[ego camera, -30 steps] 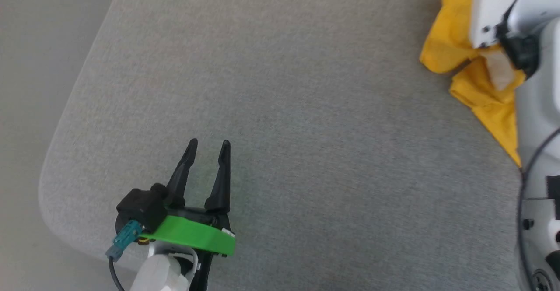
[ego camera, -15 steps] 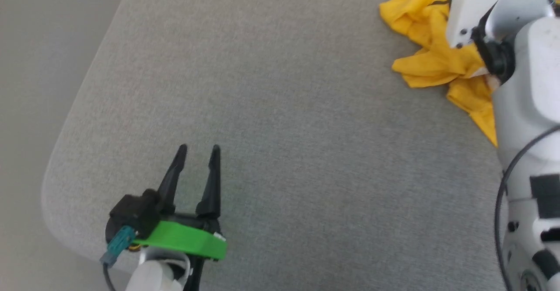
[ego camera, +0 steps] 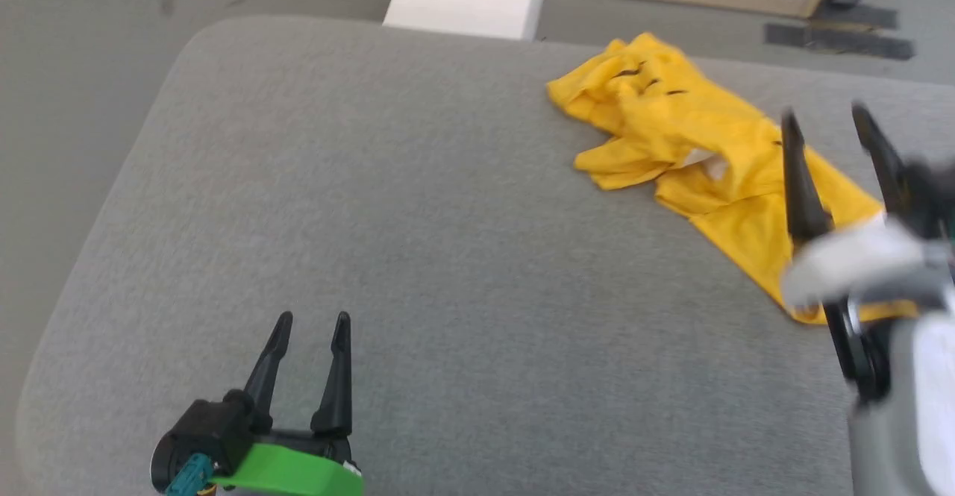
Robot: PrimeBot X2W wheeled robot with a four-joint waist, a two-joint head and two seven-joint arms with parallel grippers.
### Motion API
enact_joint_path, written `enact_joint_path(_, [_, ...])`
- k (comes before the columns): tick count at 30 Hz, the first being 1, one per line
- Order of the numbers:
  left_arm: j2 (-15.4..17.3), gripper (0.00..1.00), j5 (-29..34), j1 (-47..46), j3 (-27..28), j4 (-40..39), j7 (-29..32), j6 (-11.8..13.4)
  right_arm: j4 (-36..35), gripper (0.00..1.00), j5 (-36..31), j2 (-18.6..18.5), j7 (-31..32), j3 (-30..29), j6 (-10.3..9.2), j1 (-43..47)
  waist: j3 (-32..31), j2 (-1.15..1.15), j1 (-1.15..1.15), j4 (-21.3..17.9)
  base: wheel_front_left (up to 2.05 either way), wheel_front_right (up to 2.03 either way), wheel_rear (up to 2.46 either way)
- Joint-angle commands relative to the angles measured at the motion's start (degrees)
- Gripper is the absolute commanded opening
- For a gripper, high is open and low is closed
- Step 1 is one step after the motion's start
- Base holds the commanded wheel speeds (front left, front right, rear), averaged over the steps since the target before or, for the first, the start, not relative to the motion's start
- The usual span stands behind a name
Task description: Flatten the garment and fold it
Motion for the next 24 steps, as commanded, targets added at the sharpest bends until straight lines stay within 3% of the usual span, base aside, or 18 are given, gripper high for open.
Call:
enact_joint_path(1, [0.4, 1.0, 0.8, 1.0, 0.0, -0.6, -0.2, -0.4, -3.1, 1.0, -0.1, 0.6, -1.1, -1.1, -0.08, 3.7, -3.6, 0.0, 0.0, -3.6, 0.0, 0.0, 0.0])
enact_joint_path(7, [0.3, 1.0, 0.9, 3.2, 0.3, -2.3, -0.2, -0.4, -11.8, 1.0, 2.5, 1.2, -6.1, -4.1, -0.08, 17.2, -4.7, 0.0, 0.0, -5.0, 0.0, 0.0, 0.0])
enact_joint_path(12, [0.0, 1.0, 0.7, 4.7, 0.6, -3.3, -0.2, -0.4, -12.5, 1.0, 6.4, 1.3, -12.5, -6.2, -0.08, 26.1, -4.5, 0.0, 0.0, -6.0, 0.0, 0.0, 0.0])
enact_joint_path(19, [1.0, 1.0, 1.4, -1.1, -1.1, -5.0, 0.5, -0.4, -12.7, 1.0, 7.9, 1.3, -16.0, -6.9, -0.08, 27.3, -1.4, 0.0, 0.0, -7.4, 0.0, 0.0, 0.0])
enact_joint_path(24, [5.1, 1.0, 3.1, -15.1, -7.6, -3.9, 7.7, -0.4, -14.3, 1.0, 8.0, 1.3, -16.5, -7.1, -0.08, 24.7, 3.4, 0.0, 0.0, -8.2, 0.0, 0.0, 0.0])
